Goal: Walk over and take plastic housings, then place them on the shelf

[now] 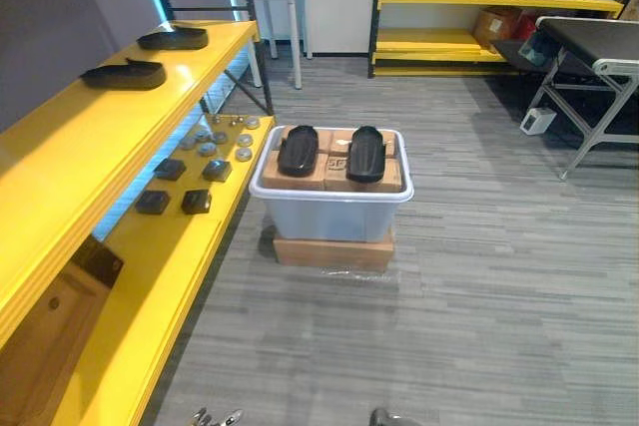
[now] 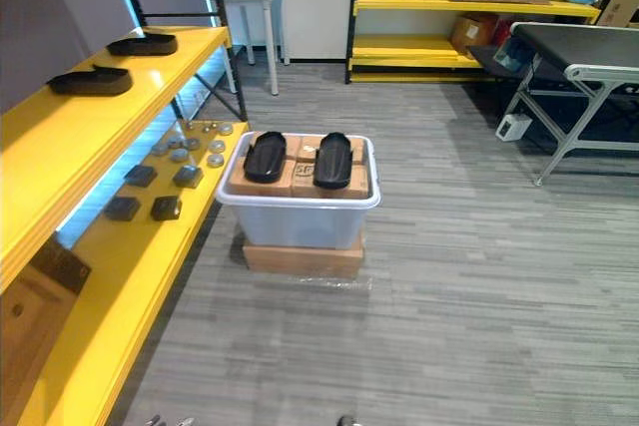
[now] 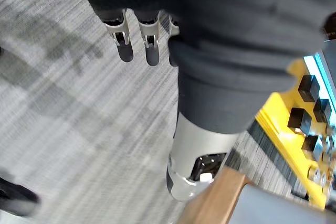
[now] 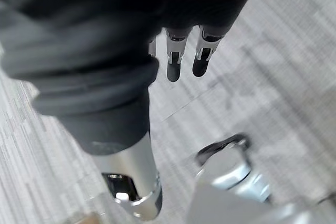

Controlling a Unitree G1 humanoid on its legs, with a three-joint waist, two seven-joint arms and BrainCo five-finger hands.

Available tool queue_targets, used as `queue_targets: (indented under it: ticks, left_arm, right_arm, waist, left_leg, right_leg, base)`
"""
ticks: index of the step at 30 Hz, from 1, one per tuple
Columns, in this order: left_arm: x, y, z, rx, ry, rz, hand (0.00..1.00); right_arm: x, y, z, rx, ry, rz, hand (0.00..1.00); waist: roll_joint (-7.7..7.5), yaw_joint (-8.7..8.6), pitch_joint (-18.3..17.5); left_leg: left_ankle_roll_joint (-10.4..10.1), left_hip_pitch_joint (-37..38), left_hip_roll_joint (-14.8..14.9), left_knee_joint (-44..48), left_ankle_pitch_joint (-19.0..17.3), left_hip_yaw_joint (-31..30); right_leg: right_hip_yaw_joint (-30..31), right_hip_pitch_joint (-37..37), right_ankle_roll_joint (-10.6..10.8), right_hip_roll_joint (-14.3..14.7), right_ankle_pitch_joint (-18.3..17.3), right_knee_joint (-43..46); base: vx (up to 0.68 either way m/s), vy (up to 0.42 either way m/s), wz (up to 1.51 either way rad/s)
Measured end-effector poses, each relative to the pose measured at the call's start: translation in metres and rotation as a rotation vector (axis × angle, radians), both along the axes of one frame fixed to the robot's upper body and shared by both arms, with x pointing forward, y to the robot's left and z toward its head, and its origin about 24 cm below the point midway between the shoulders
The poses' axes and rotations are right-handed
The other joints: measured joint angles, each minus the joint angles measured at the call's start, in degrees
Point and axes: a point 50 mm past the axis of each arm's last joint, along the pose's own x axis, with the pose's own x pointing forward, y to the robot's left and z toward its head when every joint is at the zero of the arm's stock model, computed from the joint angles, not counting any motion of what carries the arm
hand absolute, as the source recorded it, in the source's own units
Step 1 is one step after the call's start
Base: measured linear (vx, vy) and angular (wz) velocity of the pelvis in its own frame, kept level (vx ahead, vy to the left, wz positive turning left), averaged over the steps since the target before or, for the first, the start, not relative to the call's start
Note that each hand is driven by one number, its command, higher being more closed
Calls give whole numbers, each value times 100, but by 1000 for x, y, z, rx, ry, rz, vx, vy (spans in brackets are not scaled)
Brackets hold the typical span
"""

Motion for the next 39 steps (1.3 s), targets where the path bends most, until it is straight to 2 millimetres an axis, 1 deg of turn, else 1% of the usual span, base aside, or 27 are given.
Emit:
queue_targets:
  ticks: [1,3,4,6,7,8,9,12,14,15,16,17,18,19,20,21,22,23,24,26,29,31,33,35,36,37,39]
  left_arm:
    - [-9,0,-2,-2,23,0,0]
    - [-20,0,-5,-9,56,-4,0]
    - [-28,-4,-8,-25,76,-5,0]
    - [-38,-6,-10,-32,107,-19,0]
    - [-48,-8,-12,-38,133,-11,0]
    - [-57,-5,-13,-33,162,-13,0]
    - [-58,0,-13,-25,173,-20,0]
    - [-46,4,-11,-10,150,-43,0]
    - [-45,5,-11,-7,148,-44,0]
    - [-42,9,-9,9,147,-65,0]
    - [-35,14,-7,33,146,-107,0]
    - [-32,15,-6,37,142,-117,0]
    - [-25,15,-4,47,126,-134,0]
    - [-17,17,-1,61,105,-151,0]
    - [-12,18,1,71,90,-157,0]
    - [-3,21,5,91,62,-166,0]
    - [5,29,11,128,34,-176,0]
    - [5,28,9,122,41,-173,0]
    - [-1,23,6,113,68,-180,0]
    - [-10,19,2,101,90,-176,0]
    - [-5,18,4,111,74,-184,0]
    - [11,16,9,130,36,-213,0]
    - [30,16,16,164,-10,-244,0]
    - [62,13,30,220,-80,-296,0]
    - [69,11,32,228,-93,-304,0]
    - [82,6,37,236,-126,-316,0]
    - [89,0,40,239,-145,-338,0]
  right_arm:
    - [3,5,0,4,-9,19,0]
    - [4,11,-2,23,-3,25,0]
    - [12,11,-1,20,-20,38,0]
    - [22,6,2,12,-36,39,0]
    - [24,0,3,6,-35,22,0]
    - [27,-2,3,1,-34,25,0]
    - [27,2,2,10,-32,35,0]
    - [33,2,3,11,-36,44,0]
    - [36,0,4,3,-42,47,0]
    - [35,2,4,5,-39,58,0]
    - [38,4,4,3,-40,89,0]
    - [40,4,5,-2,-42,103,0]
    - [39,5,5,-13,-35,131,0]
    - [41,6,6,-25,-36,160,0]
    - [43,8,6,-27,-42,173,0]
    - [50,9,8,-38,-58,185,0]
    - [50,10,9,-51,-63,182,0]
    - [56,8,12,-65,-76,182,0]
    - [68,3,20,-107,-116,182,0]
    - [85,-3,35,-177,-197,193,0]
    - [112,-17,70,-345,-336,205,0]
    - [134,-25,100,-457,-446,171,0]
    - [165,-25,128,-542,-537,154,0]
    - [215,-21,176,-628,-684,142,0]
    - [227,-18,190,-647,-725,148,0]
    - [253,-12,219,-683,-804,158,0]
    - [272,-8,242,-725,-843,179,0]
  waist:
    - [-2,74,18]
    - [-112,187,31]
    - [-187,296,4]
    - [-211,396,16]
    - [-183,459,5]
    - [-176,525,9]
    - [-298,529,-10]
    - [-369,401,-102]
    - [-404,394,-104]
    - [-386,332,-79]
    - [-476,253,-16]
    - [-477,231,-13]
    - [-431,222,18]
    - [-414,167,19]
    - [-422,123,12]
    - [-486,91,-22]
    - [-763,142,-75]
    - [-708,161,-59]
    - [-531,147,-114]
    - [-372,136,-185]
    - [-317,112,-87]
    - [-327,116,144]
    - [-401,120,470]
    - [-410,189,973]
    - [-401,227,1061]
    - [-374,281,1199]
    - [-357,327,1225]
  left_leg:
    - [31,-513,53,981,-20,106]
    - [227,-1100,65,1125,-141,485]
    - [585,-1673,-7,428,-366,829]
    - [625,-1877,-305,-1251,-426,1001]
    - [783,-1709,-453,-3254,-118,1306]
    - [1394,-1567,-499,-3972,748,1649]
    - [1395,-1492,-583,-4005,750,1832]
    - [1575,-1285,-692,-4102,627,1837]
    - [1565,-812,-727,-4418,422,1764]
    - [1528,-446,-699,-4708,307,1512]
    - [1526,-105,-760,-4898,311,1362]
    - [1523,45,-767,-4952,313,1313]
    - [1514,341,-736,-5059,318,1208]
    - [1494,559,-654,-5175,325,1072]
    - [1471,582,-610,-5185,324,991]
    - [1267,566,-560,-5187,271,936]
    - [1051,569,-686,-5214,123,925]
    - [985,601,-597,-5229,65,894]
    - [951,553,-381,-5258,60,934]
    - [930,535,-145,-5346,48,1062]
    - [903,534,-33,-5376,50,1119]
    - [794,340,-49,-5233,-20,1102]
    - [759,-66,-125,-4933,-48,1040]
    - [736,-578,-133,-4519,-97,1021]
    - [736,-694,-128,-4454,-97,1018]
    - [737,-947,-103,-4319,-99,964]
    - [732,-1154,-79,-4221,-118,892]
  right_leg:
    - [28,531,-156,162,-166,-251]
    - [137,1112,-176,182,-211,-631]
    - [287,1622,-162,137,-216,-1143]
    - [457,2004,-109,-27,-228,-1494]
    - [597,2286,-1,-124,-282,-1700]
    - [737,2527,167,-165,-386,-1794]
    - [756,2600,214,-283,-380,-1801]
    - [767,2458,659,-359,155,-1106]
    - [716,1821,1510,-383,550,533]
    - [723,1173,2009,-402,1160,2008]
    - [578,650,1957,-587,869,3125]
    - [427,462,1923,-739,687,3426]
    - [131,252,1631,-1057,320,3416]
    - [-54,184,1335,-1222,-47,2670]
    - [-75,177,1331,-1256,-123,2113]
    - [23,168,1286,-1253,-25,725]
    - [347,116,1140,-1317,926,-557]
    - [360,154,1010,-1233,766,-519]
    - [347,200,963,-1011,799,-720]
    - [342,239,857,-745,868,-1018]
    - [346,280,804,-600,889,-1194]
    - [327,174,792,-627,898,-1193]
    - [267,-55,779,-713,953,-1158]
    - [236,-377,736,-731,1106,-1163]
    - [239,-457,735,-725,1148,-1173]
    - [218,-590,716,-692,1238,-1231]
    - [179,-727,696,-665,1289,-1244]
  base:
    - [558,-104,-25]
    - [550,-68,-32]
    - [674,-31,-43]
    - [606,52,-53]
    - [628,129,-64]
    - [651,130,-51]
    - [664,106,3]
    - [646,116,41]
    - [555,76,29]
    - [600,-46,63]
    - [467,-86,75]
    - [531,-119,78]
    - [402,-112,73]
    - [388,-128,77]
    - [340,-182,93]
    - [312,-228,77]
    - [300,-270,58]
    - [278,-312,10]
    - [284,-342,-22]
    - [238,-265,-26]
    - [108,-86,-10]
    - [25,22,7]
    - [-68,42,17]
    - [-129,14,11]
    - [-143,1,2]
    - [-136,-4,5]
    - [-100,-5,9]
